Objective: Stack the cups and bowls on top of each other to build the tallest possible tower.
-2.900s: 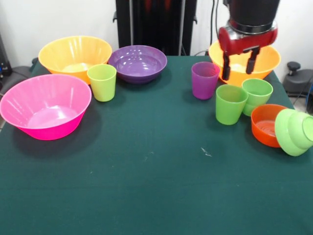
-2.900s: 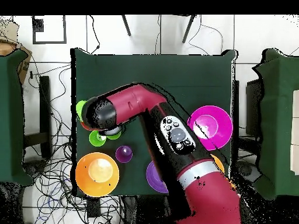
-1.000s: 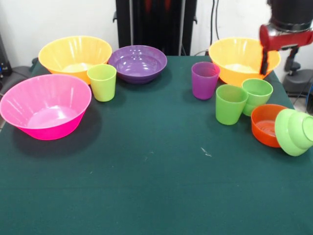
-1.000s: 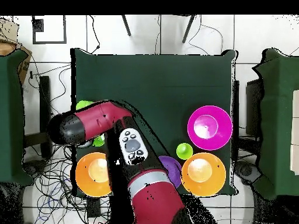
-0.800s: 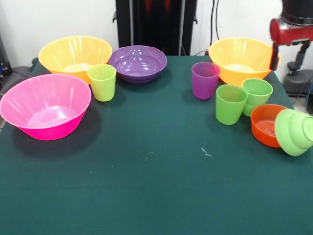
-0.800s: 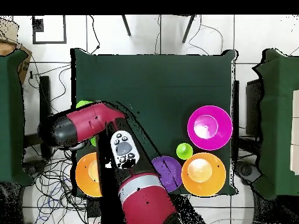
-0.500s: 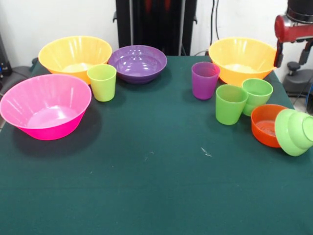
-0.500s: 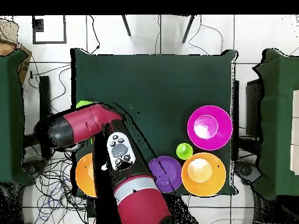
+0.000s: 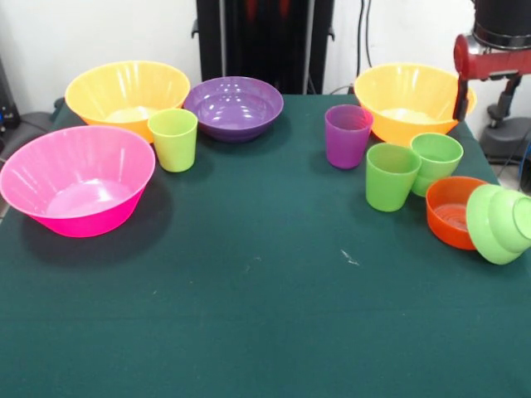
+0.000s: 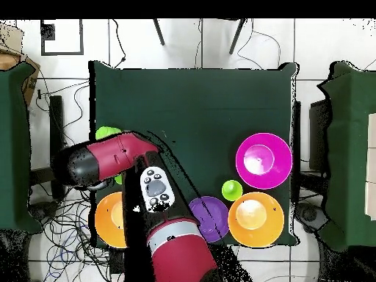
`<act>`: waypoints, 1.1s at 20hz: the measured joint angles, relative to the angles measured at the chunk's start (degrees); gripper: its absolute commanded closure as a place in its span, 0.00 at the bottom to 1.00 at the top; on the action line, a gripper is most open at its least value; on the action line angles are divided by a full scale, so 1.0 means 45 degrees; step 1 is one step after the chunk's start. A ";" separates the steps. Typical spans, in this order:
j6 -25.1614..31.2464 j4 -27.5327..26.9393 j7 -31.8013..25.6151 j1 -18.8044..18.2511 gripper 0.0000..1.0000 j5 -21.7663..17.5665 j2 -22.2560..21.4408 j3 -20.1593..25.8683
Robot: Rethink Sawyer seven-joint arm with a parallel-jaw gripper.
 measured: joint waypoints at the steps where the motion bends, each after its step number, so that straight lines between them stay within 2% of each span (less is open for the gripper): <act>1: -0.0106 0.0000 0.0000 -0.0026 0.00 -0.0003 0.0078 -0.0006; 13: -0.0497 0.0002 0.0000 -0.0092 0.00 0.0245 0.0402 -0.0077; 22: 0.0551 -0.0566 0.0000 -0.0107 0.00 0.0855 0.0367 -0.0075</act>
